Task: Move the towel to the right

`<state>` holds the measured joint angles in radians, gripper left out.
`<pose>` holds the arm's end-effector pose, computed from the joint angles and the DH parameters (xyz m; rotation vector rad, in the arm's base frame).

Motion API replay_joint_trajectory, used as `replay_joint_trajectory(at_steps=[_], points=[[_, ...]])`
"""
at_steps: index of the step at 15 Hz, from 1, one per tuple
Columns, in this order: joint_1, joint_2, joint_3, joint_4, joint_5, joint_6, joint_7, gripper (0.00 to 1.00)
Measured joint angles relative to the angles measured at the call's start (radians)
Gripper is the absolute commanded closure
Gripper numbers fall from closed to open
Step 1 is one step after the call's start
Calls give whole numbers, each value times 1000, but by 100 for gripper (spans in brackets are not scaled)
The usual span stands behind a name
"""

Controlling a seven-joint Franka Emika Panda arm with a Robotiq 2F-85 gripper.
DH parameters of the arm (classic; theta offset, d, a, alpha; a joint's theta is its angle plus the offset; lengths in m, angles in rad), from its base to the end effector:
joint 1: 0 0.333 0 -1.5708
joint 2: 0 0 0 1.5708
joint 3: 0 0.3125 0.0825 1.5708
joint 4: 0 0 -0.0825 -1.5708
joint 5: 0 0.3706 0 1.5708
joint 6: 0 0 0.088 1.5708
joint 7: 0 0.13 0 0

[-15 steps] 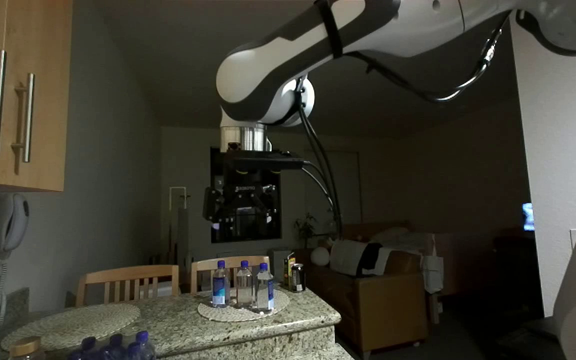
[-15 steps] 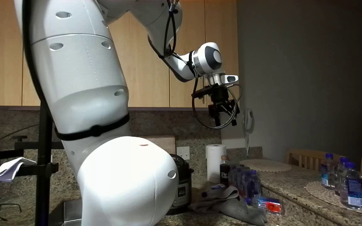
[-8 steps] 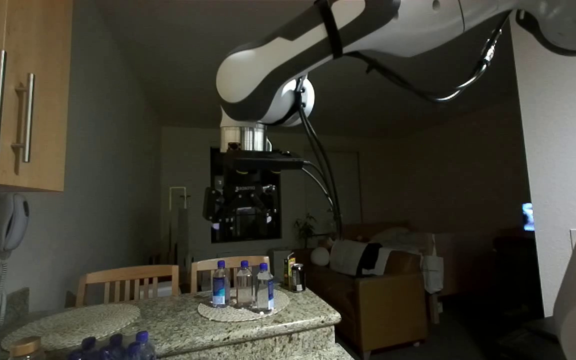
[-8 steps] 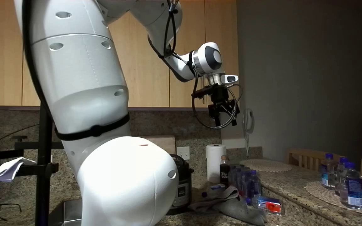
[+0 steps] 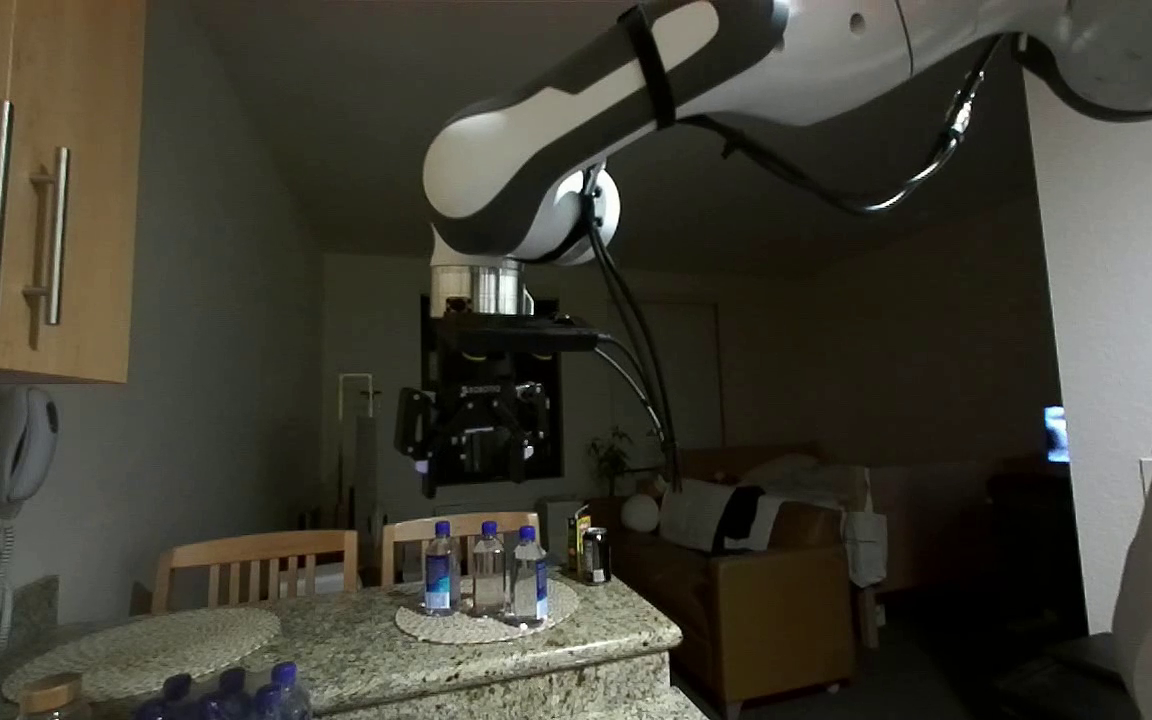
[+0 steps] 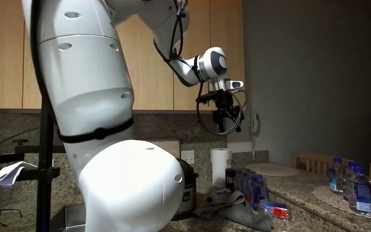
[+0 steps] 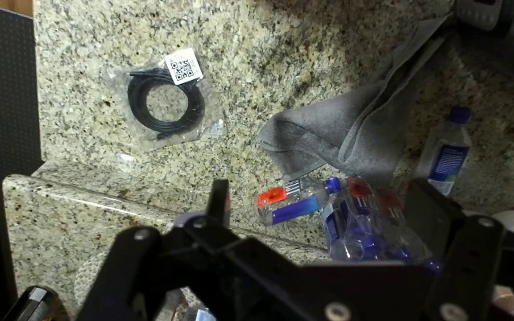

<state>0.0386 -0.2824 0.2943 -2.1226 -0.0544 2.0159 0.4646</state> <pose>0.4547 0.1629 0.5187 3.0619 -0.1788 0.3098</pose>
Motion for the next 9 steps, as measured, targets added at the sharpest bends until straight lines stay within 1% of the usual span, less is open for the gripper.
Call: replay_joint_trajectory(at_steps=[3, 7, 9], points=[[19, 41, 1, 0, 0, 47, 9, 0], [44, 107, 3, 1, -3, 124, 54, 0], [58, 142, 1, 9, -2, 141, 63, 0]])
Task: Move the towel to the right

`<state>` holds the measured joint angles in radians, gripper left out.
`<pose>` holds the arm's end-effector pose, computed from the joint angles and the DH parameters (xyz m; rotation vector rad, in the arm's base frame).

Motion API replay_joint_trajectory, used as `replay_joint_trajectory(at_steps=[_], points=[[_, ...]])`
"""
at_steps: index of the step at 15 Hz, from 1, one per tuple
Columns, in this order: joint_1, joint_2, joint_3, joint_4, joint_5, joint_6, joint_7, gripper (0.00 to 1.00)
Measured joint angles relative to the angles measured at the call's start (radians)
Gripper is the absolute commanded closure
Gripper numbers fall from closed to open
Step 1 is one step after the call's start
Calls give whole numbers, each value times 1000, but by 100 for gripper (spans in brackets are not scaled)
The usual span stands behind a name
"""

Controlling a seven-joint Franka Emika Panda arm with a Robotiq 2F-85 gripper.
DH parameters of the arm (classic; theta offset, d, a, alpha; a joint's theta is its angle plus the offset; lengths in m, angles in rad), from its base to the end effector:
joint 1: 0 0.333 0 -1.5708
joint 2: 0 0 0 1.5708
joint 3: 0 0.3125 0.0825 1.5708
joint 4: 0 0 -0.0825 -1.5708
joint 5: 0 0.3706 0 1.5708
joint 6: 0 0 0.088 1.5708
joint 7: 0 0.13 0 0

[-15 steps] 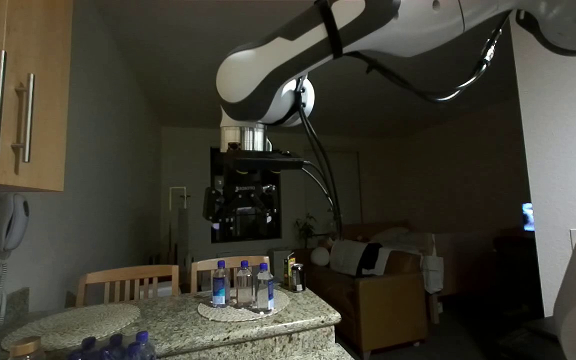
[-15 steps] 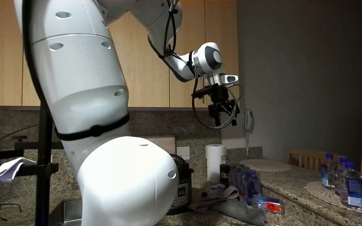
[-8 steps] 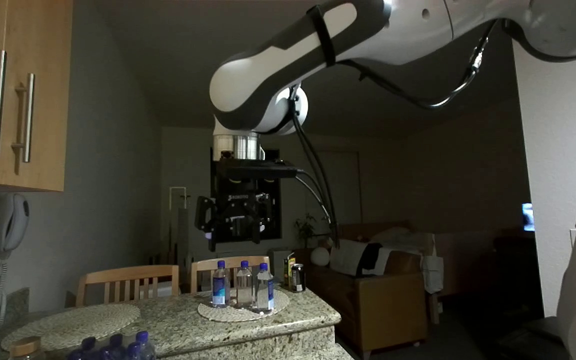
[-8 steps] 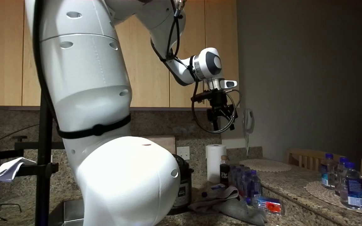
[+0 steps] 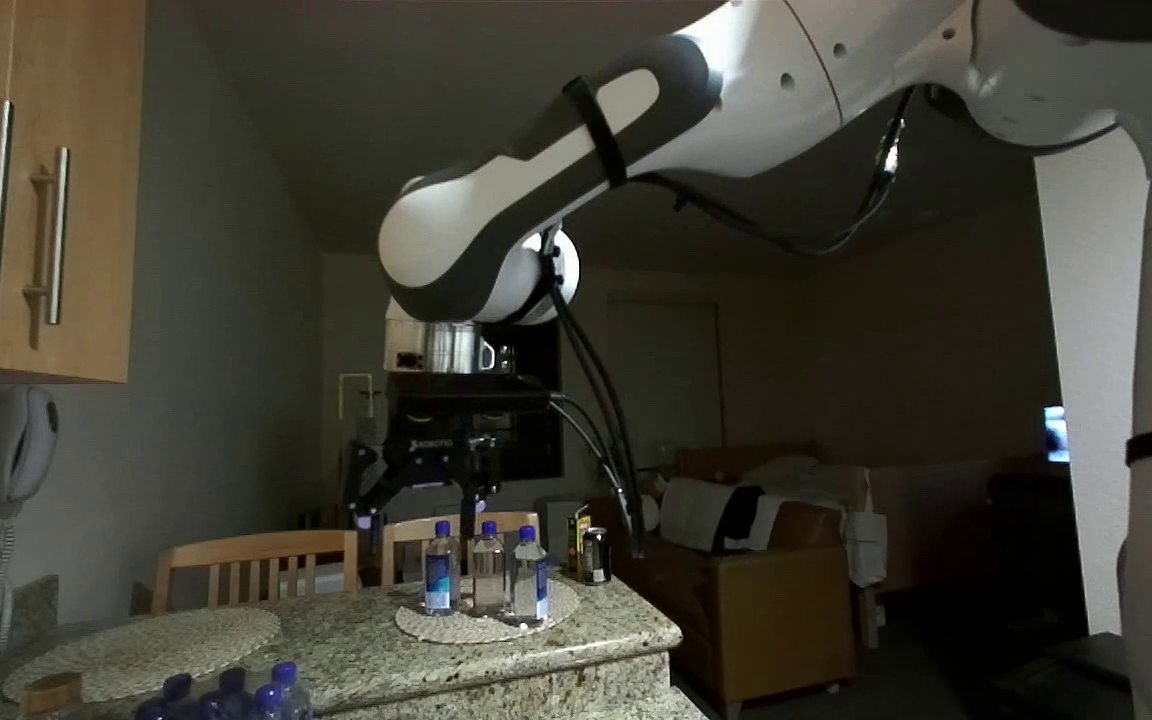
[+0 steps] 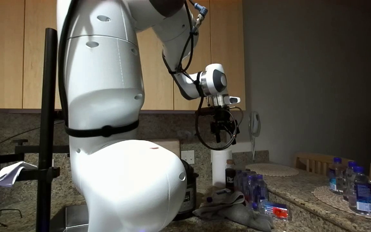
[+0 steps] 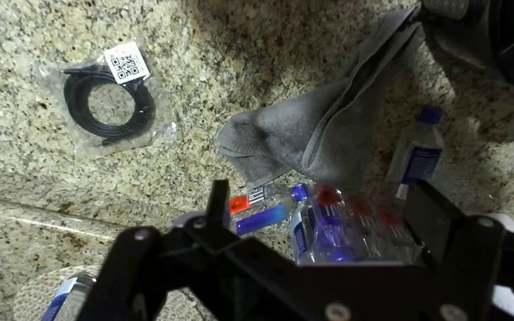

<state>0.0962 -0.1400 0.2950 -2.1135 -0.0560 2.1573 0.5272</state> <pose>0.4827 0.2000 0.4699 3.1194 -0.1690 0.3113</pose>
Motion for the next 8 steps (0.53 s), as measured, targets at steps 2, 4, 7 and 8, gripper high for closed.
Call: replay_joint_trajectory(at_steps=[2, 4, 7, 8], points=[[12, 36, -3, 17, 5, 2, 1, 0], [25, 69, -9, 38, 9, 3, 3, 0], [43, 104, -19, 60, 24, 3, 10, 0], [49, 112, -22, 63, 32, 3, 11, 0]])
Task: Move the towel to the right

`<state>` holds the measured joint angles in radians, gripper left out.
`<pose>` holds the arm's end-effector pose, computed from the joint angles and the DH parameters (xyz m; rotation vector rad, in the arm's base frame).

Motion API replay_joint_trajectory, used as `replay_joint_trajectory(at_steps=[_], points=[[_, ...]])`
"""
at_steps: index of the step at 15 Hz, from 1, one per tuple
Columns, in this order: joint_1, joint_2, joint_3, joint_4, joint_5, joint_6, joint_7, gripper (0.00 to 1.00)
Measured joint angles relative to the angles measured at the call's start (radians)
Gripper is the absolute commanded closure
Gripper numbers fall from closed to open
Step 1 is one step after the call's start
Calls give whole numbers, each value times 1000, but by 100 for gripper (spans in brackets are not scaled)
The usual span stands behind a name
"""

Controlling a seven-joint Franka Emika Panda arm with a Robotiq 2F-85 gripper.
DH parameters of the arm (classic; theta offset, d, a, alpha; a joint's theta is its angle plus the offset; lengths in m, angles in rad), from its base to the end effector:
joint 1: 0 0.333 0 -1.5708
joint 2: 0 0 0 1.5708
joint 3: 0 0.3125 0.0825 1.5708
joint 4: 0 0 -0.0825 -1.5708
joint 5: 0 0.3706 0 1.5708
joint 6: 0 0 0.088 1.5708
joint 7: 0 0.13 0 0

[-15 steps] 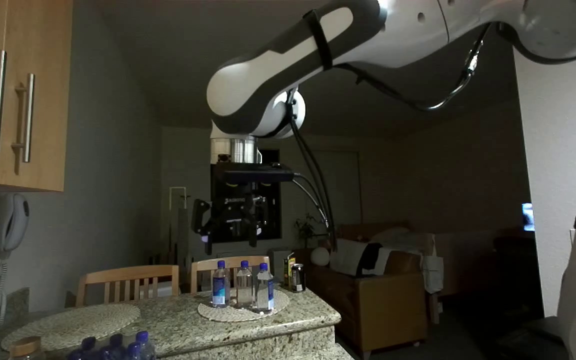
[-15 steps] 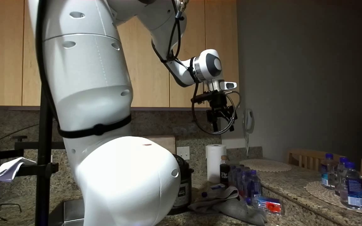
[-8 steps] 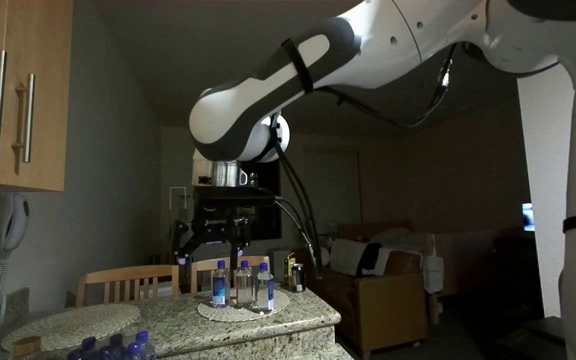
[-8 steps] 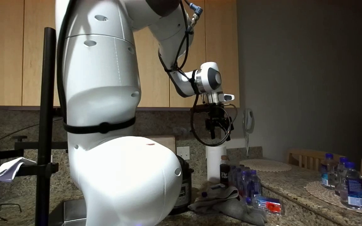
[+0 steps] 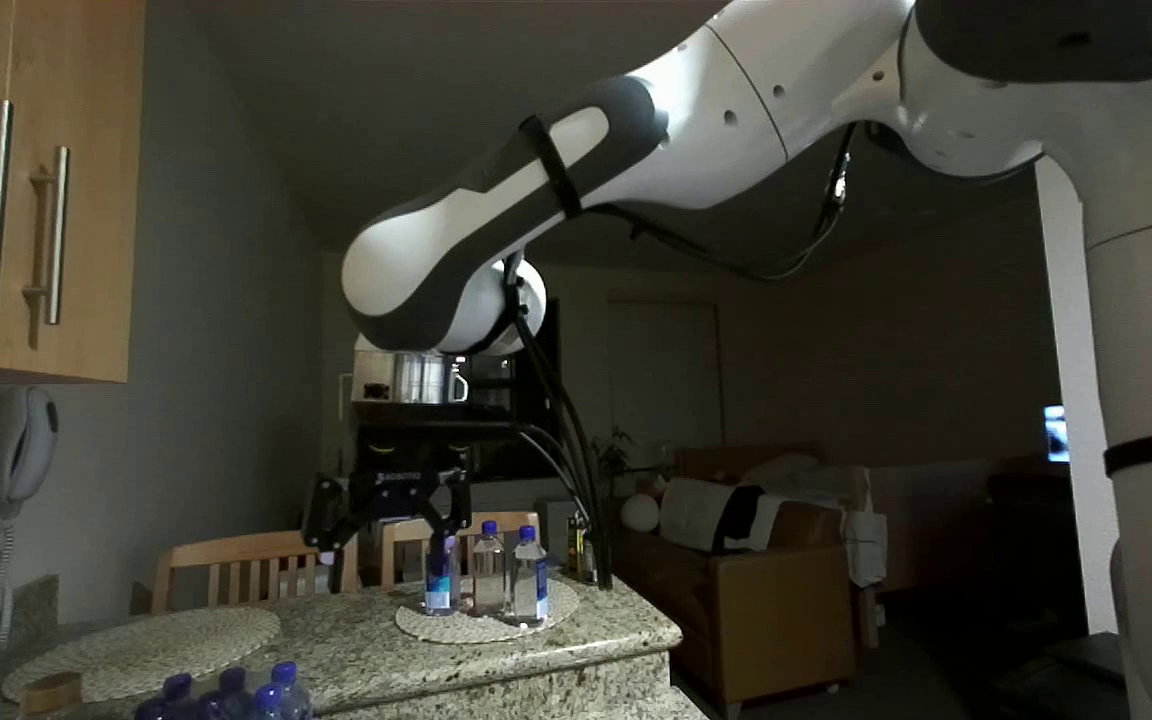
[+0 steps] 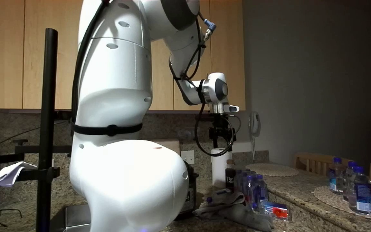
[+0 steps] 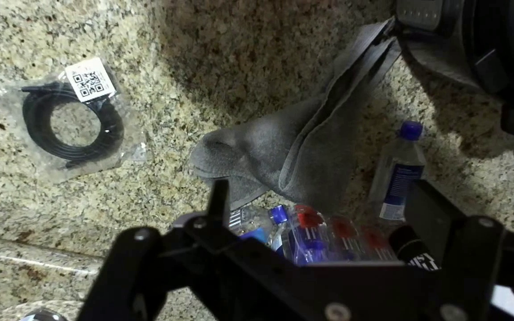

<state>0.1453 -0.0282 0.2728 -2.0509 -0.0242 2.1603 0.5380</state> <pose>0.5012 0.2220 0.4428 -3.0927 0.1662 -0.2084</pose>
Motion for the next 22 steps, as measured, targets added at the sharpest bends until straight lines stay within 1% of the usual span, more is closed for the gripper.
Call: replay_joint_trajectory(at_steps=[3, 6, 12, 15, 18, 22], points=[[21, 17, -4, -1, 11, 4, 30, 0], [42, 34, -4, -7, 6, 32, 112, 0], [63, 106, -22, -14, -113, 169, 306, 0], [75, 162, -48, -8, -163, 205, 355, 0], [98, 229, -83, 24, -219, 229, 394, 0], [125, 305, -113, 88, -231, 232, 408, 0]])
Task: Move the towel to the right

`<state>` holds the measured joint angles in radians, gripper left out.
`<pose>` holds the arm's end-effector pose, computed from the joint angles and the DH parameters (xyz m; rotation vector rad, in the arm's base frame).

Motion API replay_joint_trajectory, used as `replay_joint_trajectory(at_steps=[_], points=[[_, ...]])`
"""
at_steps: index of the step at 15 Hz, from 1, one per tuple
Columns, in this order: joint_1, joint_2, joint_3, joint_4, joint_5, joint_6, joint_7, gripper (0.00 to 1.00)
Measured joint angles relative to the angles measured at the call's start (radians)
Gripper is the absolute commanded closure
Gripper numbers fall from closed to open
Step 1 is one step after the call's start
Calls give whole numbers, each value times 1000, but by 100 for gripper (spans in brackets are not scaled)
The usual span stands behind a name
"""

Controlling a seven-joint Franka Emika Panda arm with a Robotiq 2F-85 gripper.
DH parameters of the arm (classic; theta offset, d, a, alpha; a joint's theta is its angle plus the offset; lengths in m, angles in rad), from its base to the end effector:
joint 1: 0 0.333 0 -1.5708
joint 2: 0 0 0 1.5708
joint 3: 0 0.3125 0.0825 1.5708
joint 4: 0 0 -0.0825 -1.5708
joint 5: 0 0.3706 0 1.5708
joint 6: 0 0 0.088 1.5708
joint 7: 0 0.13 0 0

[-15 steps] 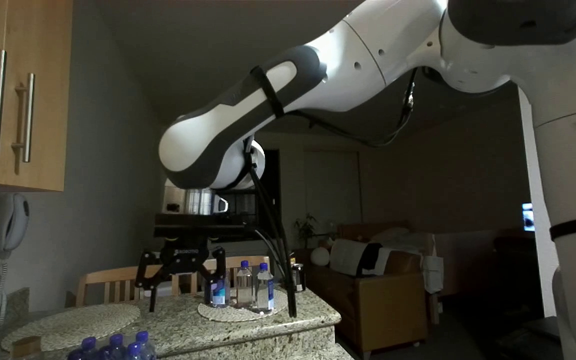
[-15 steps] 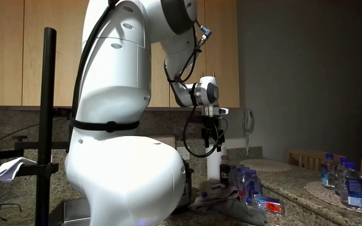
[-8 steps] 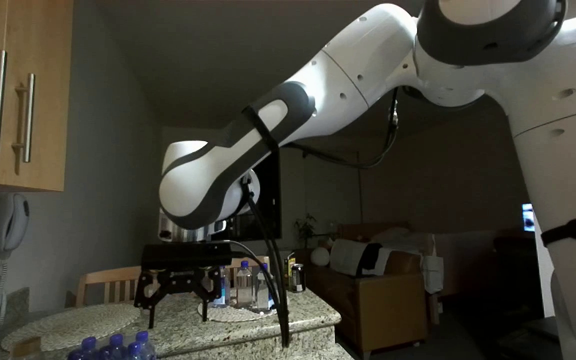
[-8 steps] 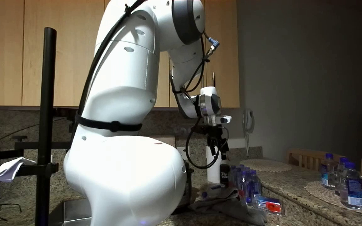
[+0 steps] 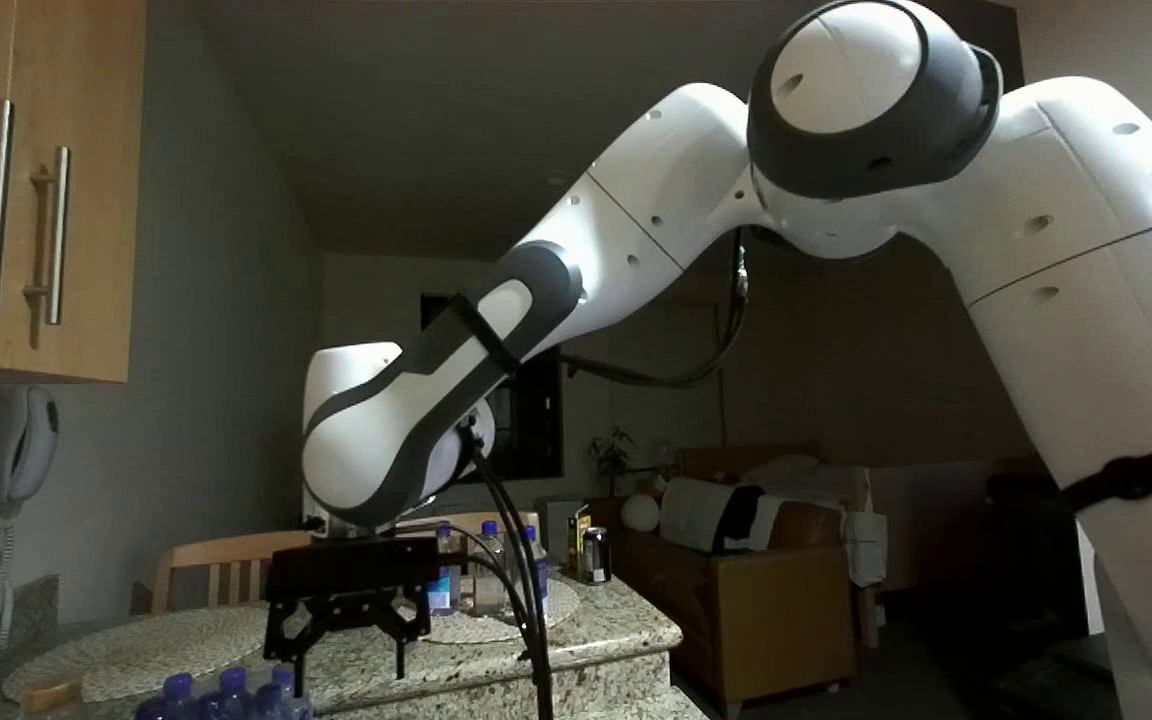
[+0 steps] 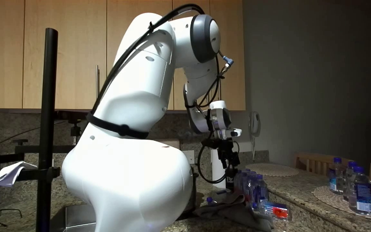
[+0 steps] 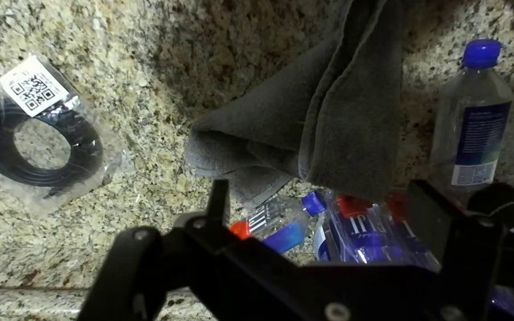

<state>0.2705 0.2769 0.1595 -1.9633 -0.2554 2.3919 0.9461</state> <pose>0.5619 0.2469 0.3330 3.0634 -0.5446 0.3337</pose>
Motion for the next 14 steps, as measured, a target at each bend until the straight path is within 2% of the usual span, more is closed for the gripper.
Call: replay_joint_trajectory(at_steps=[14], points=[[11, 12, -22, 17, 1, 33, -7, 0]])
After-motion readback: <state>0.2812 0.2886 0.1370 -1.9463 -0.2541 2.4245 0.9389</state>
